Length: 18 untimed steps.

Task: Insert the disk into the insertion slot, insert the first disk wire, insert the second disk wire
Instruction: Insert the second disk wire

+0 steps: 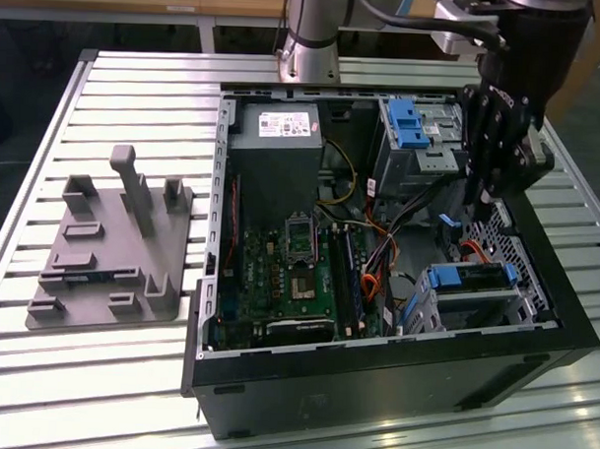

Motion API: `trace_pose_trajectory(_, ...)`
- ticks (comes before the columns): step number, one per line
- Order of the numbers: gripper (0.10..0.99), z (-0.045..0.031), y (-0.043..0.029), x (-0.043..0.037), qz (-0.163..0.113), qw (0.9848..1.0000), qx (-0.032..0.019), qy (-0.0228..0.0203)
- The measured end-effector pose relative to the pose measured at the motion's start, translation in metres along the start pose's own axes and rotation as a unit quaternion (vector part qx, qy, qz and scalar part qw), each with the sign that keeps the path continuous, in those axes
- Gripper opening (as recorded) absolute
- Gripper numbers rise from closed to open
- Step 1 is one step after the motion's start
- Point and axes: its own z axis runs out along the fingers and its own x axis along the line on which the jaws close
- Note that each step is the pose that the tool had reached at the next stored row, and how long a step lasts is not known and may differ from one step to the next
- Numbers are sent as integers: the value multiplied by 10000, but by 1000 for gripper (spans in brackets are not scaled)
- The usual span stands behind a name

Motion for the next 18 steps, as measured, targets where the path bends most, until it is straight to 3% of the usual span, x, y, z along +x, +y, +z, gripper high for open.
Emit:
trace_pose_trajectory(2, 302, -1, 54, -27, -2, 10000, 6, 47)
trace_pose_trajectory(5, 302, 6, 131, -30, -26, 9999, 14, 157)
trace_pose_trajectory(7, 302, 15, 150, -30, -81, 9998, 27, 203)
trace_pose_trajectory(14, 302, 97, 170, -47, -405, 9989, 100, 196)
trace_pose_trajectory(18, 302, 124, 245, -50, -401, 9988, 186, 201)
